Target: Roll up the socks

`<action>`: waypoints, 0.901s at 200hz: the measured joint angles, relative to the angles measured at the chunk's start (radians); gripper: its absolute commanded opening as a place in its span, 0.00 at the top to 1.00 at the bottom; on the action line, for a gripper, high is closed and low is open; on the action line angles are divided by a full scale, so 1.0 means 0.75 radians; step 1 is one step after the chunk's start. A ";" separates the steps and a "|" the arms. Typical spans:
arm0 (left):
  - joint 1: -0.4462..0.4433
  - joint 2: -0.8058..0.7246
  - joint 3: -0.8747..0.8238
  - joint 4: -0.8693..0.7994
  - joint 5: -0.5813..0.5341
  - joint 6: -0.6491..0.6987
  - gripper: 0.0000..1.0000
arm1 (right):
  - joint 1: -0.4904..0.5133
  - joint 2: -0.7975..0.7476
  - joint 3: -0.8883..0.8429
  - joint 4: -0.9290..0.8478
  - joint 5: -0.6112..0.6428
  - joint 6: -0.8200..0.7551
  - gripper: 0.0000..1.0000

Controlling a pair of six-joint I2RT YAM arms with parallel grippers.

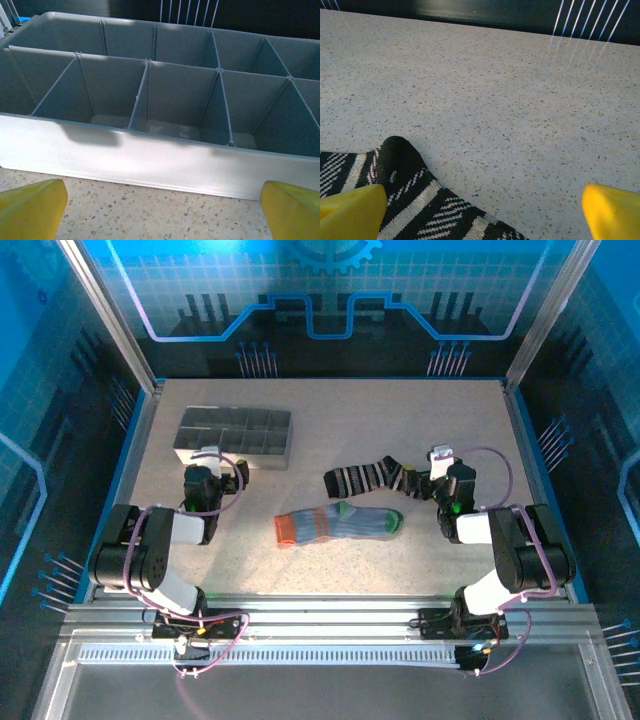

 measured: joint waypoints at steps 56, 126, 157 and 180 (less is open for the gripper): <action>-0.002 -0.008 -0.013 0.019 -0.038 -0.002 0.01 | 0.008 -0.012 -0.005 0.005 0.050 0.000 0.00; -0.215 -0.489 0.652 -1.089 -0.357 -0.542 0.08 | 0.154 -0.668 0.610 -0.899 0.312 0.463 0.00; -0.203 -0.377 1.005 -1.433 -0.032 -0.840 0.49 | 0.080 -0.700 0.744 -1.215 0.161 0.745 0.15; -0.379 -0.142 1.130 -1.689 0.144 -0.876 0.69 | 0.348 -0.552 0.817 -1.511 0.140 0.813 0.32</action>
